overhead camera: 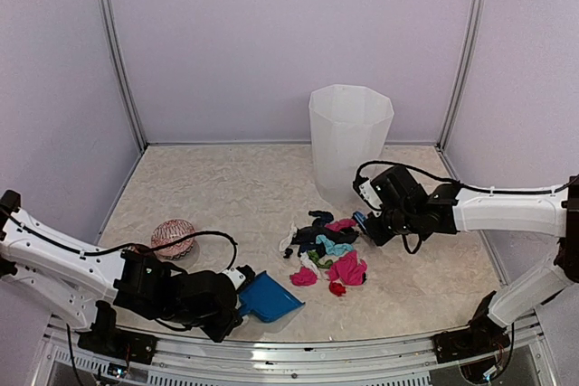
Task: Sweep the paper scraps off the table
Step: Sweep the paper scraps into the dustpan.
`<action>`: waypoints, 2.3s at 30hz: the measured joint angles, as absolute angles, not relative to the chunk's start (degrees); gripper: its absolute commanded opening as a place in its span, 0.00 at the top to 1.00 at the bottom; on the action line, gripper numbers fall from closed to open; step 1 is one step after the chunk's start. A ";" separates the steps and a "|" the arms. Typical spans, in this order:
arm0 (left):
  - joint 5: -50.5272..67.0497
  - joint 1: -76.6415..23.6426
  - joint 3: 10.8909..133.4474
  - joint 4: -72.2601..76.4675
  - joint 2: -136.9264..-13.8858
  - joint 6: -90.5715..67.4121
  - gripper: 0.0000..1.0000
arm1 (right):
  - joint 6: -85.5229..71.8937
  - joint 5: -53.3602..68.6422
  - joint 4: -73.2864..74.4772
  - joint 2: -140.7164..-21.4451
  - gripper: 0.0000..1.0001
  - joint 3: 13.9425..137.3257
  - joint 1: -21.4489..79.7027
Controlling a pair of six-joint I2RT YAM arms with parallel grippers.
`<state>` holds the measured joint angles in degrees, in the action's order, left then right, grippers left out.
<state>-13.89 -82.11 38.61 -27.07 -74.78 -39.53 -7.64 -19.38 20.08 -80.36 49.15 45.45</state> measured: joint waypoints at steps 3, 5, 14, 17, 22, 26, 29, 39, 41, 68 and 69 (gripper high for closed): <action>-13.82 -81.32 39.27 -26.81 -76.66 -38.89 1.00 | -7.22 -18.28 19.79 -82.39 1.00 50.72 45.45; -13.50 -80.07 39.97 -25.87 -78.06 -38.04 1.00 | -6.90 -17.67 19.81 -83.61 1.00 51.75 45.56; -12.03 -74.11 43.70 -22.85 -82.41 -34.09 1.00 | -3.11 -18.28 20.49 -88.97 1.00 56.88 47.75; -11.86 -73.45 45.10 -22.28 -84.33 -32.75 1.00 | -0.78 -19.42 20.51 -91.09 1.00 58.52 48.93; -11.33 -72.69 46.26 -21.82 -86.67 -31.07 1.00 | 3.66 -20.45 20.23 -94.13 1.00 60.34 51.57; -10.61 -71.88 46.35 -21.10 -86.91 -30.37 1.00 | 5.91 -20.40 20.08 -95.59 1.00 61.41 54.13; -9.98 -71.29 46.35 -20.32 -87.00 -30.22 1.00 | 6.79 -19.92 20.08 -96.12 1.00 62.11 56.12; -9.15 -70.04 46.35 -17.67 -88.49 -30.04 1.00 | 6.33 -16.23 20.84 -95.79 1.00 62.78 60.55; -9.17 -70.04 46.35 -17.06 -88.86 -30.04 1.00 | 6.04 -15.31 21.19 -95.50 1.00 62.98 61.41; -14.31 -69.80 40.23 -2.07 -90.28 -30.06 1.00 | 4.23 -13.98 27.59 -93.41 1.00 66.61 66.24; -14.44 -69.80 40.10 -1.67 -90.30 -30.04 1.00 | 4.16 -14.22 27.75 -93.34 1.00 66.70 66.24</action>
